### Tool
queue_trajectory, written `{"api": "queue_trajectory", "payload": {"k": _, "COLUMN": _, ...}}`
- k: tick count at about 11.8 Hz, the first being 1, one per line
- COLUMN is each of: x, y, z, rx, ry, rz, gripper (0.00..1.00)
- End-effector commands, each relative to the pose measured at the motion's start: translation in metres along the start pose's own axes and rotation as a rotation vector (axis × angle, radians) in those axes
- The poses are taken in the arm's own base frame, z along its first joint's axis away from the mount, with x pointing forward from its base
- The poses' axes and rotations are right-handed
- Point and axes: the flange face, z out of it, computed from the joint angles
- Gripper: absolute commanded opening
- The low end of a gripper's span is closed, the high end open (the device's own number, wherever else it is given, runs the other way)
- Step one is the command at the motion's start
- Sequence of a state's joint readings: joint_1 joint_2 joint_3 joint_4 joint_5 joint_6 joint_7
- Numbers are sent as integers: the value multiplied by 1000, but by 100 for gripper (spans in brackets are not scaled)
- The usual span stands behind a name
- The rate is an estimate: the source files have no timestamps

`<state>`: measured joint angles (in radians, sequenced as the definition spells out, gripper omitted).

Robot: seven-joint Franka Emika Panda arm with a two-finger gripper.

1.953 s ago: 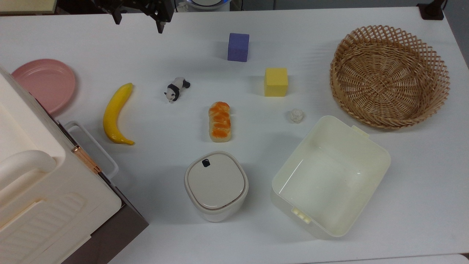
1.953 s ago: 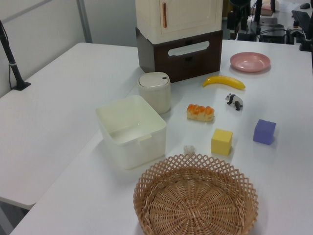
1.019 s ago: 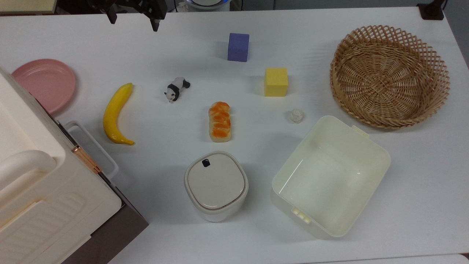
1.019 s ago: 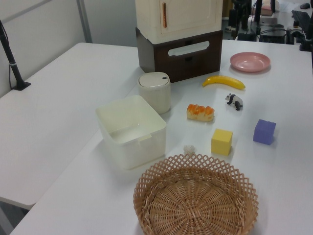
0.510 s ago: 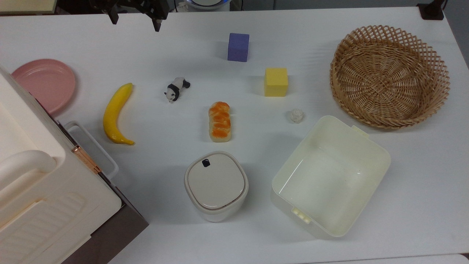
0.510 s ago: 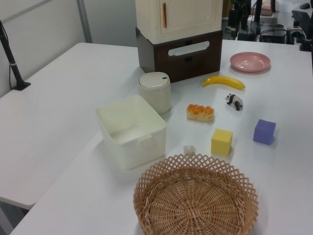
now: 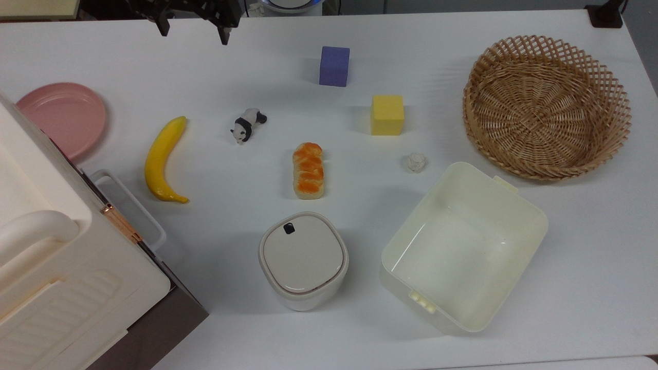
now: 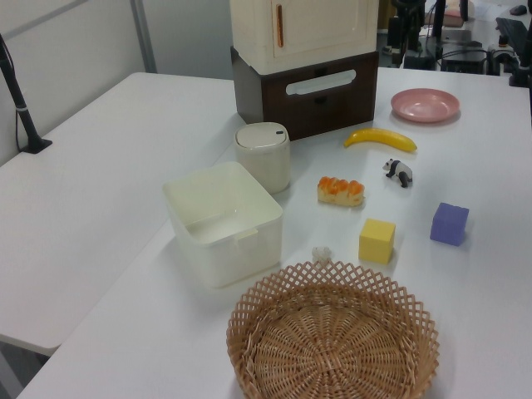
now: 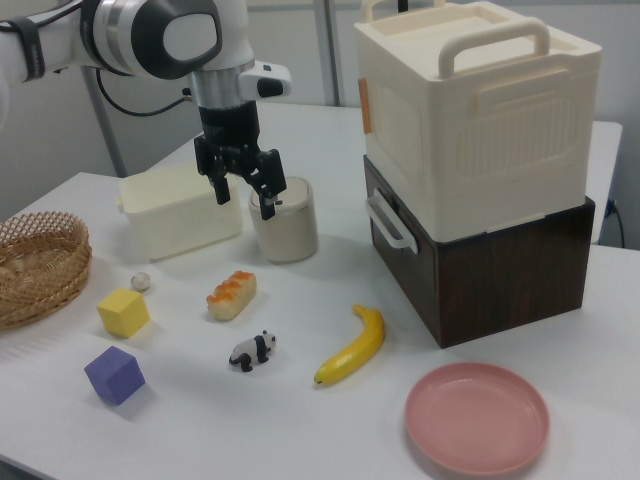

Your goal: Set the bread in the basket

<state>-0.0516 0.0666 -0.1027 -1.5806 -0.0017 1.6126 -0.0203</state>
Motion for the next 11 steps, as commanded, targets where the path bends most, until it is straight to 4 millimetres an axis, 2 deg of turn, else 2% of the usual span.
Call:
{"api": "queue_trajectory", "payload": {"k": 1, "x": 6, "y": -11, "z": 0, "rx": 116, "ry": 43, "rz": -70, "gripper": 100}}
{"api": "queue_trajectory", "payload": {"k": 3, "x": 19, "y": -22, "z": 13, "rx": 142, "ry": 56, "rz": -80, "gripper": 100}}
{"api": "queue_trajectory", "payload": {"k": 6, "x": 26, "y": -53, "z": 28, "rx": 173, "ry": 45, "rz": -109, "gripper": 100}}
{"api": "queue_trajectory", "payload": {"k": 7, "x": 29, "y": -76, "z": 44, "rx": 175, "ry": 10, "rz": -134, "gripper": 100}}
{"api": "queue_trajectory", "payload": {"k": 9, "x": 35, "y": -107, "z": 72, "rx": 163, "ry": -43, "rz": -106, "gripper": 100}}
{"api": "queue_trajectory", "payload": {"k": 11, "x": 42, "y": -114, "z": 99, "rx": 144, "ry": -85, "rz": -98, "gripper": 100}}
